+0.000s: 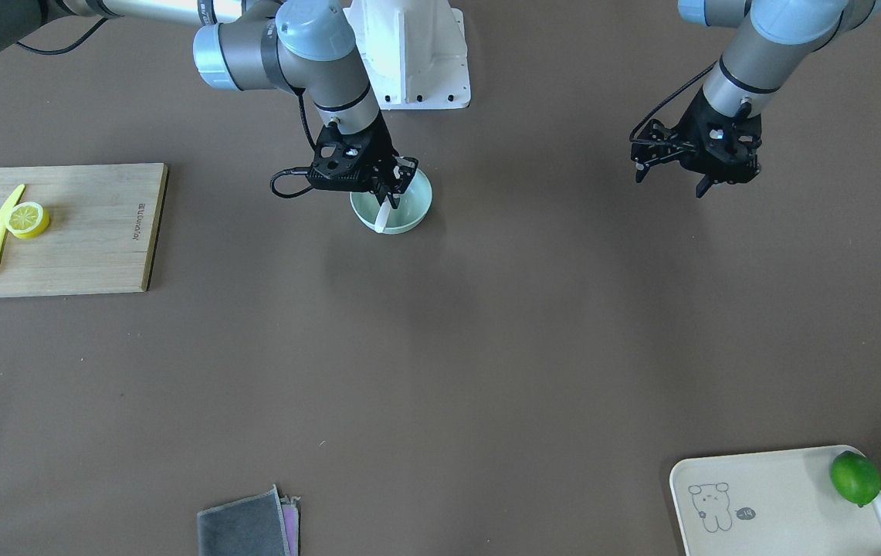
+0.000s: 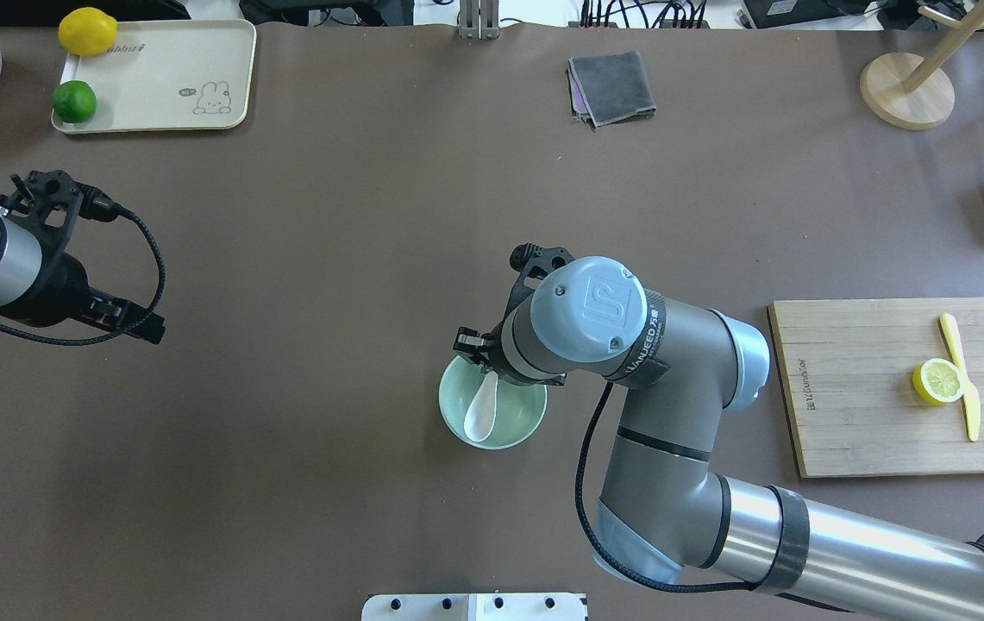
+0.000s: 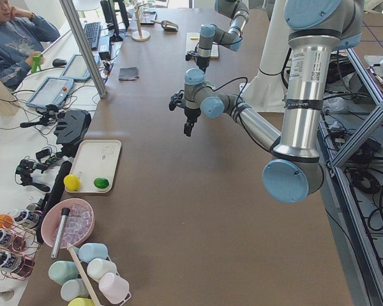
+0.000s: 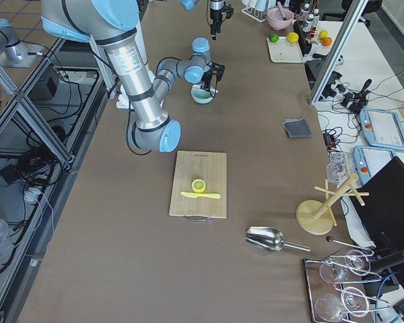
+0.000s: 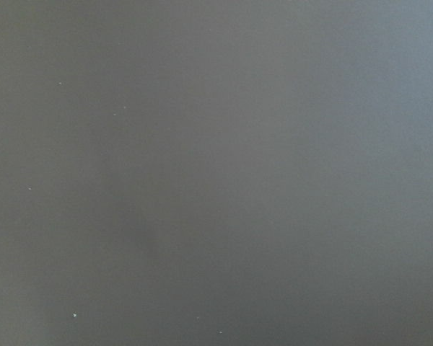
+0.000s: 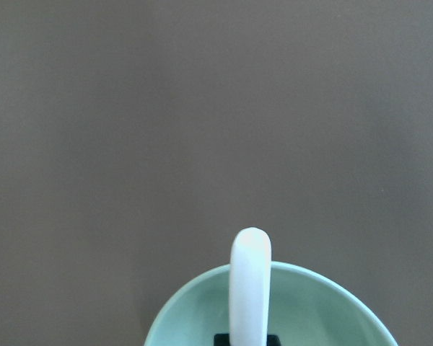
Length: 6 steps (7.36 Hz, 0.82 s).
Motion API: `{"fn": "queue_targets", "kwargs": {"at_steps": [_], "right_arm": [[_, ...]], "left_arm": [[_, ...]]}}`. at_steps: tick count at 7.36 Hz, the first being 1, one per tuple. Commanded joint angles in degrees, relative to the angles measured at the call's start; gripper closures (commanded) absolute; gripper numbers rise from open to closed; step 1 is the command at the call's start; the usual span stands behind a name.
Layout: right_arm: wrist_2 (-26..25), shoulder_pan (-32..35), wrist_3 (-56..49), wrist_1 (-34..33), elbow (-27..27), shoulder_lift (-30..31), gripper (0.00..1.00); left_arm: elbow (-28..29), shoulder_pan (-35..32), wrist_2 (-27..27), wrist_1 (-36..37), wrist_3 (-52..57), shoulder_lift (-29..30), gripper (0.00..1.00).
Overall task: Place spoon in bowl
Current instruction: 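Lower spoon into bowl with right gripper while left arm withdraws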
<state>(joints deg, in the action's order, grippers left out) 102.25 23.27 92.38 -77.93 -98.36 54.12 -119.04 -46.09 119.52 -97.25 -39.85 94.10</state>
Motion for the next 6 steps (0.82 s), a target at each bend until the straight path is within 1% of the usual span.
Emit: {"fn": "queue_targets", "kwargs": {"at_steps": [1,2,3,4,5,6], "right_arm": [[-0.6,-0.2,-0.4,-0.1,0.2,0.4,0.16],[-0.3,0.5,-0.4,-0.2,-0.1,0.6,0.0],[1.2,2.1,-0.6,-0.8,-1.5,1.6,0.0],[5.9,5.4,-1.5,-2.4,-5.7,5.3,0.0],[10.4,9.6,-7.2,-3.2,-11.6,11.5,0.0],[14.1,14.0,-15.1,-3.5,-15.6,18.0,0.0]], "left_arm": [[0.2,-0.4,0.8,0.0,0.1,-0.1,0.03],[0.7,-1.1,0.8,0.0,0.2,-0.1,0.03],[0.8,-2.7,1.6,0.1,2.3,-0.6,0.03],[0.7,-5.6,3.8,0.2,5.5,-2.2,0.03],[0.6,-9.9,5.3,0.2,10.4,-5.5,0.03],[0.9,-14.2,5.5,0.3,16.1,-9.1,0.03]]}}
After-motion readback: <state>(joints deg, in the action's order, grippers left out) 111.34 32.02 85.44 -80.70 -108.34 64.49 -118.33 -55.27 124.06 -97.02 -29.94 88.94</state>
